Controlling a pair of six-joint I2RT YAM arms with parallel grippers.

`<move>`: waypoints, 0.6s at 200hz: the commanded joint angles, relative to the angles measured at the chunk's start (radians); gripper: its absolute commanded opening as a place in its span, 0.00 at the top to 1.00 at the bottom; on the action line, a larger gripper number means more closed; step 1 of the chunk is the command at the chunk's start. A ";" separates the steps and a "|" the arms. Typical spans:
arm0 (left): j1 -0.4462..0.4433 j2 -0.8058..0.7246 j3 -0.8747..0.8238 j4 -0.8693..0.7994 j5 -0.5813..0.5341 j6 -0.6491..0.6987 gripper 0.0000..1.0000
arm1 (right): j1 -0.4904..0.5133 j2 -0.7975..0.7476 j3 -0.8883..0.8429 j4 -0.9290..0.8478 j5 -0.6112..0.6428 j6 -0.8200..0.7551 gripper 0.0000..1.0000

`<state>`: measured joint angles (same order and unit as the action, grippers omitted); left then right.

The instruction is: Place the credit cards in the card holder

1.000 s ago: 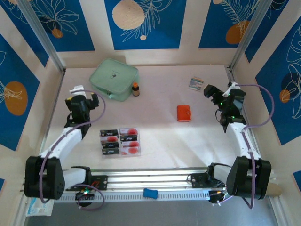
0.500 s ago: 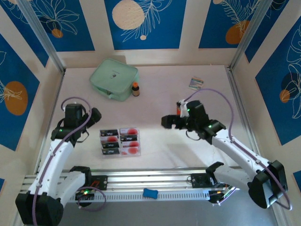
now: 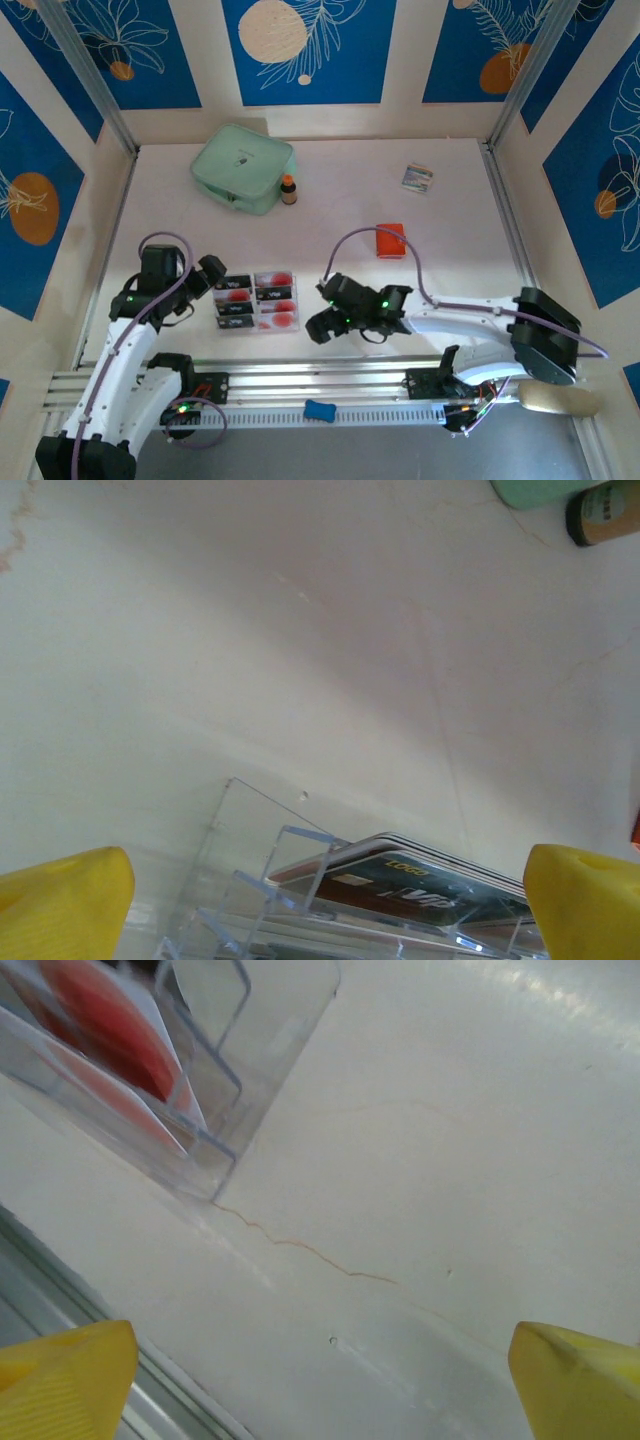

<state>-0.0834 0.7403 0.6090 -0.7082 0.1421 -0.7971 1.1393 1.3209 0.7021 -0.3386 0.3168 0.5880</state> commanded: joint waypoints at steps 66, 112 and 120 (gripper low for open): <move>0.005 0.032 -0.017 0.059 0.089 -0.011 0.00 | 0.071 0.252 0.180 0.059 0.076 0.011 0.03; 0.005 0.031 -0.040 0.078 0.112 -0.023 0.00 | 0.074 0.323 0.207 0.067 0.105 0.013 0.03; 0.004 0.033 -0.044 0.086 0.115 -0.027 0.00 | 0.074 0.331 0.209 0.067 0.111 0.012 0.04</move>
<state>-0.0834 0.7700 0.5835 -0.6441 0.2218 -0.8074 1.2045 1.6283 0.8864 -0.2768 0.3927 0.5922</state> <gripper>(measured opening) 0.998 0.966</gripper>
